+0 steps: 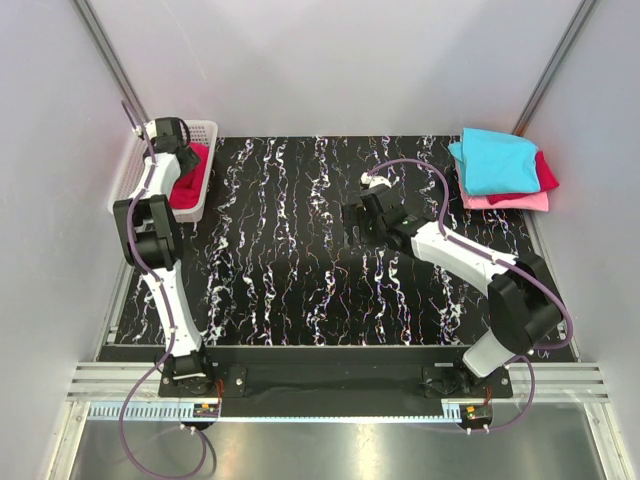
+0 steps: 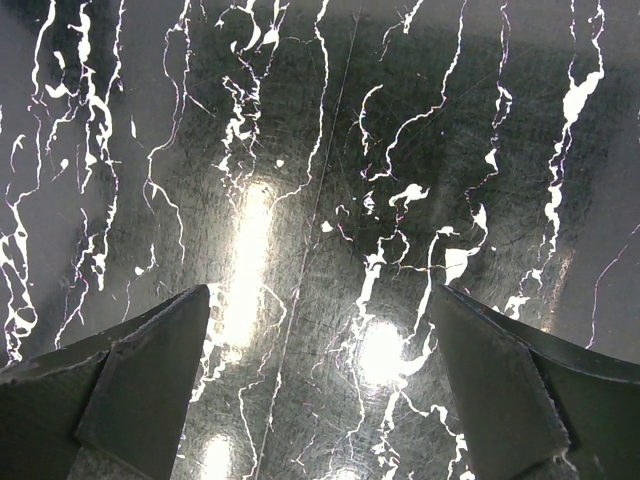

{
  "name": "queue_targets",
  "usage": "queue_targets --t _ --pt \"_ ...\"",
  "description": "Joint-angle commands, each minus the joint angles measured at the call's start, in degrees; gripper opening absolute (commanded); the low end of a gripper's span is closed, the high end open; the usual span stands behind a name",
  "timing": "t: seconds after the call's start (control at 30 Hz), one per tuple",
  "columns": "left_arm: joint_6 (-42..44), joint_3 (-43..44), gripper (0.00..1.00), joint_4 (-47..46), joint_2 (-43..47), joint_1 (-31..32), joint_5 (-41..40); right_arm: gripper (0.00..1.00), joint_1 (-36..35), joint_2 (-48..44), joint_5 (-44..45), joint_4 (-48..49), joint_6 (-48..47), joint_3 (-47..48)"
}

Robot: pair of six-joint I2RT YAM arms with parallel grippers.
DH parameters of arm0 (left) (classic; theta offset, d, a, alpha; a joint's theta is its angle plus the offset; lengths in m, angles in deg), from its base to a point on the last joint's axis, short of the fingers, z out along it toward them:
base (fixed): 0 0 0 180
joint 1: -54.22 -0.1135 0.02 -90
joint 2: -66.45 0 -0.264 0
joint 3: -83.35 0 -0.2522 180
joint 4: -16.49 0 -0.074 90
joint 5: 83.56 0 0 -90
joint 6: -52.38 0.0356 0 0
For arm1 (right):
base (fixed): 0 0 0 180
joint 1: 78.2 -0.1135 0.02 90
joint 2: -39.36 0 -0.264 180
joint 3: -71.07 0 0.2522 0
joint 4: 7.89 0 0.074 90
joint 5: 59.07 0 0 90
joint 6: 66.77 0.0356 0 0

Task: Fold and stack the t-shirts
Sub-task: Grab the tshirt from the pile

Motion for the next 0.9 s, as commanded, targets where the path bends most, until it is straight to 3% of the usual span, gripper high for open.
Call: queue_targets --t 0.0,0.1,0.17,0.2,0.3,0.33,0.57,0.87 --pt "0.6 2.0 0.66 -3.0 -0.7 0.1 -2.0 1.0 -0.4 -1.6 0.5 1.2 -0.9 2.7" --pt "0.2 0.8 0.65 -3.1 -1.1 0.1 -2.3 1.0 -0.4 -1.8 0.7 1.3 -1.1 2.7" --pt "0.1 0.2 0.56 -3.2 -1.1 0.1 -2.5 1.0 -0.4 -1.6 0.7 1.2 -1.3 2.8" --pt "0.1 -0.1 0.49 -3.4 -1.1 0.1 -2.2 1.0 -0.4 -1.6 0.8 1.3 -1.3 2.8" --pt "0.1 0.0 0.07 -3.5 -0.6 0.0 -1.4 1.0 -0.4 -1.0 0.5 1.2 -1.3 2.8" --pt "-0.1 -0.1 0.0 -3.5 -0.4 0.2 -1.3 1.0 -0.4 -0.9 0.5 1.0 -1.2 2.8" --pt "1.5 -1.7 0.0 -4.4 7.4 2.2 -2.5 1.0 -0.4 -1.1 0.9 1.0 -0.1 2.9" --pt "6.6 -7.1 0.0 -7.6 27.7 9.6 -5.9 1.0 -0.3 -5.2 9.2 -2.5 4.5 3.1"
